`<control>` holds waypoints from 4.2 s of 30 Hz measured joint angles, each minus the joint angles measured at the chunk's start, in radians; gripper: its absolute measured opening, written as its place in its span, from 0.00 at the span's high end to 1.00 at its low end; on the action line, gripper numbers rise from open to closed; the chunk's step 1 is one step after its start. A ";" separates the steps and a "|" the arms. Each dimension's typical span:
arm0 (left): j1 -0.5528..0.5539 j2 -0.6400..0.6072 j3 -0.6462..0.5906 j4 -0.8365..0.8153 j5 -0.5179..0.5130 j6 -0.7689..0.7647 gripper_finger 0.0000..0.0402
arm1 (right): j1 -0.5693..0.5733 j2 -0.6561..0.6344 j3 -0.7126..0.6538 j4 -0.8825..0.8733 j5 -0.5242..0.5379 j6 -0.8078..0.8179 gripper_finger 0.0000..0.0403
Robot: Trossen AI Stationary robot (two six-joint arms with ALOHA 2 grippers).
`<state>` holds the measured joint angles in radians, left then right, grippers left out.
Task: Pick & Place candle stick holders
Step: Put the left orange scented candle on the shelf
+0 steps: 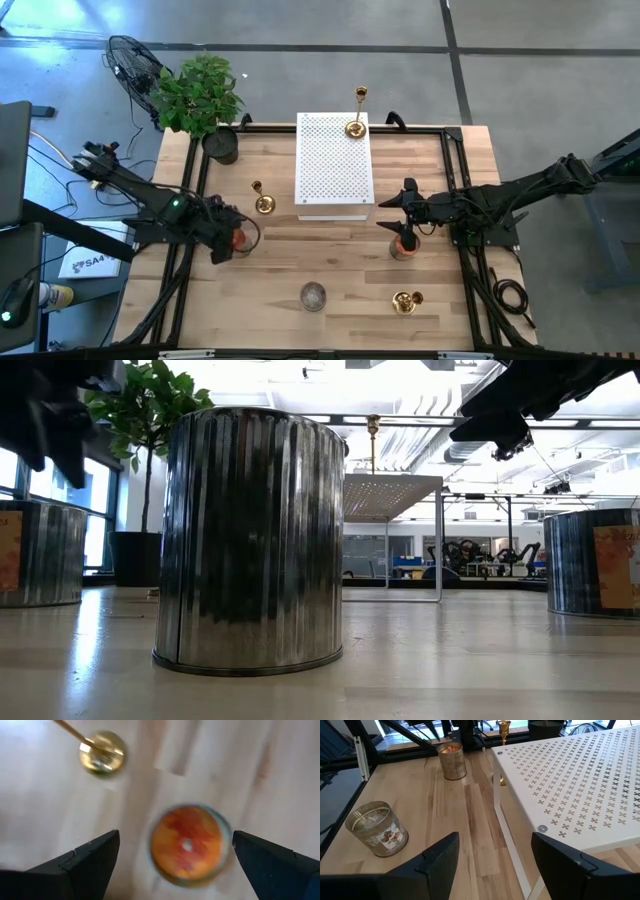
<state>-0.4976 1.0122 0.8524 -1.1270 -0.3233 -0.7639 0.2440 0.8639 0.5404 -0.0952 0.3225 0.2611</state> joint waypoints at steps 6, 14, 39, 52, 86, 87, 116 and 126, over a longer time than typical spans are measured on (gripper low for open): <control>0.000 0.000 -0.001 -0.005 -0.040 -0.004 0.06 | 0.000 0.000 0.000 0.002 0.000 0.001 0.40; 0.000 -0.001 -0.001 -0.012 -0.005 0.005 0.06 | 0.000 0.000 0.000 0.002 0.000 0.002 0.40; 0.000 0.001 -0.009 -0.096 -0.101 0.024 0.06 | 0.000 0.000 0.000 0.002 0.000 0.001 0.40; 0.000 0.001 -0.073 -0.044 -0.087 0.026 0.06 | 0.000 0.000 0.000 0.002 0.000 0.002 0.40; 0.000 0.001 -0.109 -0.054 -0.157 -0.002 0.06 | 0.001 0.000 0.000 0.003 0.000 0.013 0.40; 0.000 0.001 -0.109 -0.054 -0.157 -0.001 0.06 | 0.001 0.000 0.000 0.003 0.000 0.018 0.40; 0.001 0.077 -0.109 -0.049 -0.155 0.000 0.34 | 0.001 0.000 0.000 0.003 -0.005 0.023 0.40; 0.001 0.077 -0.109 -0.018 -0.114 0.012 0.59 | 0.001 0.000 0.000 0.003 -0.016 0.029 0.40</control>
<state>-0.4965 1.0893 0.7429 -1.1453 -0.4373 -0.7522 0.2449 0.8635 0.5404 -0.0921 0.3067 0.2903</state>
